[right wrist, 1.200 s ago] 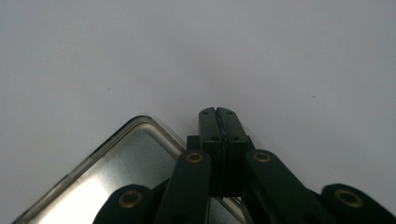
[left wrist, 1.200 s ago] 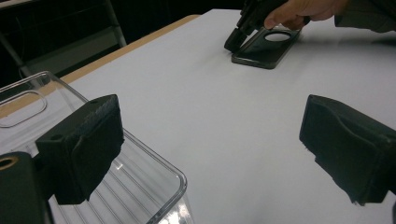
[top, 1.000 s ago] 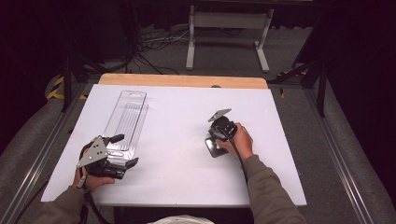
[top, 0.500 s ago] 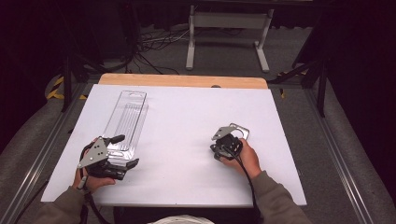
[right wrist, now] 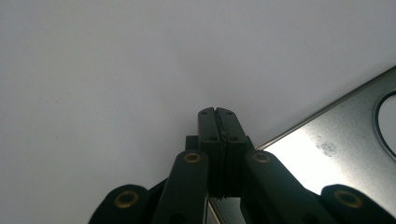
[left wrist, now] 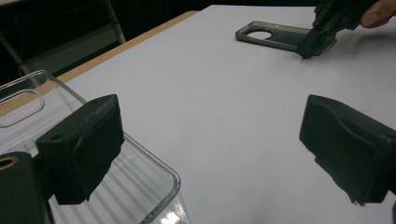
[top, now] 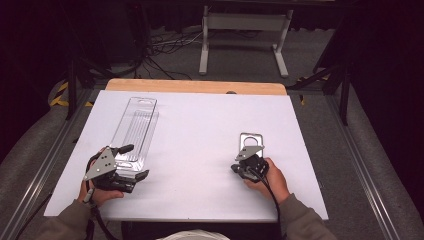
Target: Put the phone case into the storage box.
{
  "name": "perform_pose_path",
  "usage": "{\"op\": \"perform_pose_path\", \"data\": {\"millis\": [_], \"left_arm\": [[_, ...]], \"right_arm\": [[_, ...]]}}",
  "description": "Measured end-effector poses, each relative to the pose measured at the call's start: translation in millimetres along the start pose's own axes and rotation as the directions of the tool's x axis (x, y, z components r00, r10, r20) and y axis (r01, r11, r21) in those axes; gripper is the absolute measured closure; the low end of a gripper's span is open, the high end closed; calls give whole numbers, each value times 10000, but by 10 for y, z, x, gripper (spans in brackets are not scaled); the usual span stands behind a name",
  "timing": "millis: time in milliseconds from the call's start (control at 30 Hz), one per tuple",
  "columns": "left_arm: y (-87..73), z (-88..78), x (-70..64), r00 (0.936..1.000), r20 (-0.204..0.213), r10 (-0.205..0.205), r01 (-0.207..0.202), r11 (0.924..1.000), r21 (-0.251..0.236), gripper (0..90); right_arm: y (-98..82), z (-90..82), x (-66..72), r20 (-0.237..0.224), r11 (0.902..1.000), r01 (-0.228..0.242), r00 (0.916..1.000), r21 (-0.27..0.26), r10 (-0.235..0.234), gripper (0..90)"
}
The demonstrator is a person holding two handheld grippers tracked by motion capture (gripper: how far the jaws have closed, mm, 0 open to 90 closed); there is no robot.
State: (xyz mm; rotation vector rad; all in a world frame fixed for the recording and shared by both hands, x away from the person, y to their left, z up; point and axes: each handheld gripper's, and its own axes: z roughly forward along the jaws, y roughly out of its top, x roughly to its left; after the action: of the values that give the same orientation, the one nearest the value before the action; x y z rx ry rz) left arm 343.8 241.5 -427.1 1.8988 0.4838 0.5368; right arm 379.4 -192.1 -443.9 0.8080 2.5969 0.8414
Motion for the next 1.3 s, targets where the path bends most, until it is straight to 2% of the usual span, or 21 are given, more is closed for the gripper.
{"op": "perform_pose_path", "data": {"millis": [300, 567, 667, 833, 1000, 1300], "left_arm": [[-1, -2, -4, 10000, -2, 6, -6, 10000, 17, 69], [-2, -1, -5, 10000, -24, 37, -37, 10000, -24, 70], [2, -8, -9, 9999, -75, 93, -93, 9999, -61, 72], [7, -17, -10, 9999, -104, 110, -111, 9999, -64, 72], [6, -17, -13, 9999, -91, 129, -129, 9999, -38, 72], [6, -14, -15, 9999, -50, 134, -134, 9999, -19, 72]], "right_arm": [[-123, -87, 12, -64, 9998, -180, 9998, -85, 179, 889], [-128, -91, 19, -55, 9999, -42, 10000, -97, 42, 879], [-124, -104, 32, 20, 10000, 33, 10000, -64, -33, 835], [-119, -155, 36, 125, 9989, 175, 9998, -443, -170, 804], [-95, -229, 33, 218, 9962, 200, 9996, -846, -182, 709], [-66, -317, -54, 507, 9933, -111, 9986, -1152, 171, 494]]}}
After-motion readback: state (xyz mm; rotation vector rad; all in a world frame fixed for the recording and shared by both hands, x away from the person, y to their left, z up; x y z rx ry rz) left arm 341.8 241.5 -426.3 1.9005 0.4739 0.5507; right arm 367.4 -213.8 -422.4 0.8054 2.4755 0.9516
